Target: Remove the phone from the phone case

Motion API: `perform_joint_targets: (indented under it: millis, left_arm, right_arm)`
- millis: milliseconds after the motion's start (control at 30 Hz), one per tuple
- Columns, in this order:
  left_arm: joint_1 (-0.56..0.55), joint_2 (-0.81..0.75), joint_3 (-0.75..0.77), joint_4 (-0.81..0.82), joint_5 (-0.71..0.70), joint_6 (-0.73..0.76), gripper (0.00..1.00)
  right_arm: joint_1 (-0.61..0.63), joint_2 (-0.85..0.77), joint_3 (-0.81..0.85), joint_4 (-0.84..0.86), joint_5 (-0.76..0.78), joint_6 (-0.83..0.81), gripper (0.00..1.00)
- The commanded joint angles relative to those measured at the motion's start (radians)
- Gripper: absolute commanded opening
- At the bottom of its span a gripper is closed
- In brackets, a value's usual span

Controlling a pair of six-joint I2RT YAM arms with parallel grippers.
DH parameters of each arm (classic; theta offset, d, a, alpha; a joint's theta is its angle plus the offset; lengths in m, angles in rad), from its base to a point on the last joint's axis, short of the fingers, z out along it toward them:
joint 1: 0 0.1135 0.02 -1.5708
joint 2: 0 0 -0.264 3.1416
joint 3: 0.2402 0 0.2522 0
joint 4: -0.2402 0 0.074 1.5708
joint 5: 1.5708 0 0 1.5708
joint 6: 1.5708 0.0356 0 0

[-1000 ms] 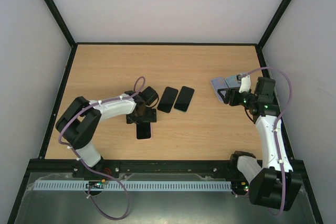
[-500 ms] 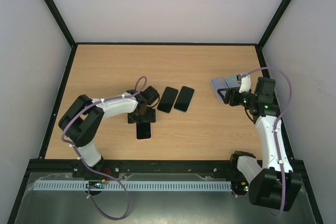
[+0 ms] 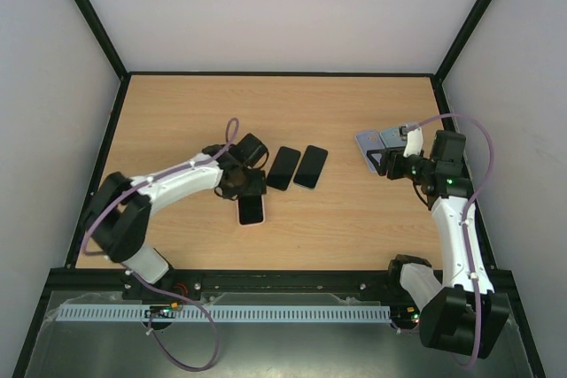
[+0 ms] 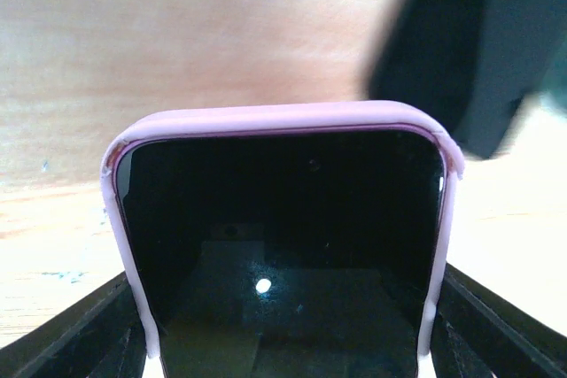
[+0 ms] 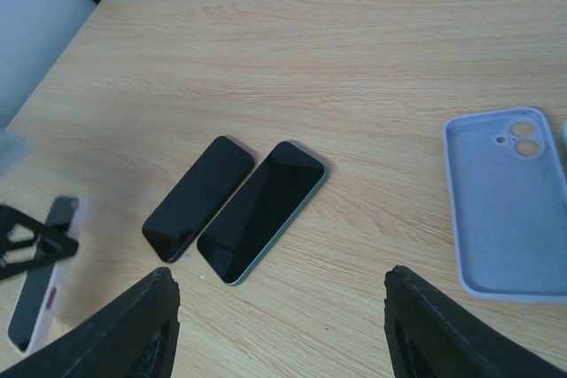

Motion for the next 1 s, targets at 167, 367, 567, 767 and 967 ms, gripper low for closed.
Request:
perform_joint_targets:
  millis: [167, 367, 567, 767, 967]
  left_arm:
    - [-0.06, -0.26, 0.035, 0.263, -0.073, -0.185, 0.61]
    - [-0.08, -0.319, -0.053, 0.481, -0.118, -0.281, 0.58]
    - [-0.116, -0.334, -0.067, 0.564, -0.183, -0.292, 0.59]
    - [-0.141, -0.351, -0.103, 0.664, -0.168, -0.312, 0.59]
    - [-0.176, -0.328, -0.059, 0.655, -0.189, -0.283, 0.59]
  right_arm:
    - [0.01, 0.074, 0.088, -0.132, -0.25, -0.162, 0.52]
    - [0.202, 0.122, 0.144, -0.195, -0.25, -0.215, 0.5]
    - [0.446, 0.162, 0.137, -0.122, -0.15, -0.136, 0.5]
    - [0.55, 0.213, 0.125, 0.006, -0.1, -0.041, 0.5]
    - [0.628, 0.297, 0.189, -0.028, -0.096, -0.056, 0.46]
